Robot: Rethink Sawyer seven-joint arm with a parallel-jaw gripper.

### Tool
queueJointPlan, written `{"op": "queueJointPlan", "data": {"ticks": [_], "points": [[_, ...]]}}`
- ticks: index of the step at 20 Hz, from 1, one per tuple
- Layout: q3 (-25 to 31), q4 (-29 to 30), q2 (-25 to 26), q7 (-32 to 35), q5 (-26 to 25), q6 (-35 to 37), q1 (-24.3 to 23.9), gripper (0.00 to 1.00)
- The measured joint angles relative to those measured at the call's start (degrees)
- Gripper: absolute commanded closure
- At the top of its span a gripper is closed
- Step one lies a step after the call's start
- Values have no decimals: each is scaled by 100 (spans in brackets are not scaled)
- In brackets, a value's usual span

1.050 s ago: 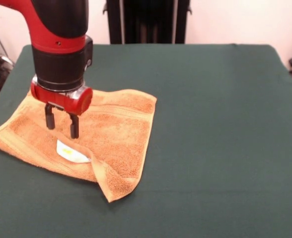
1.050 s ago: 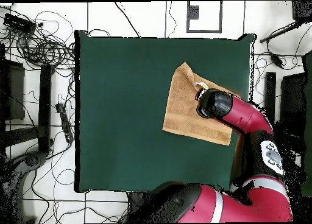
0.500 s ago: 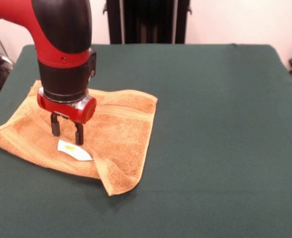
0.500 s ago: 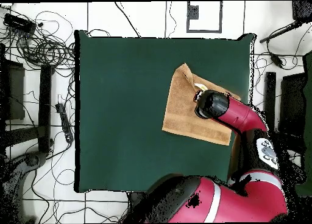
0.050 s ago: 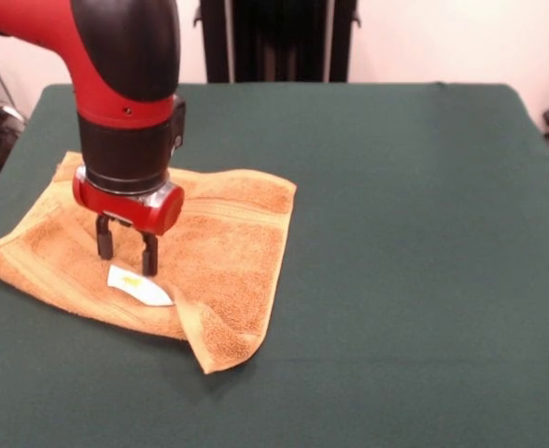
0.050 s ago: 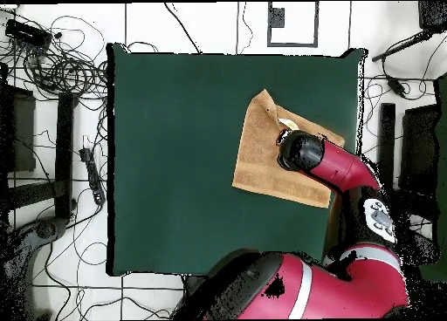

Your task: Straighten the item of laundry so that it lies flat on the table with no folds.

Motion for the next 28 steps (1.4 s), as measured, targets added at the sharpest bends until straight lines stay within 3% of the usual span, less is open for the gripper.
{"op": "queueJointPlan", "data": {"ticks": [18, 28], "points": [[-354, 299, -6, 1, 2, -602, 729, 0], [-281, 427, 1, 1, 5, -1057, 580, 0]]}}
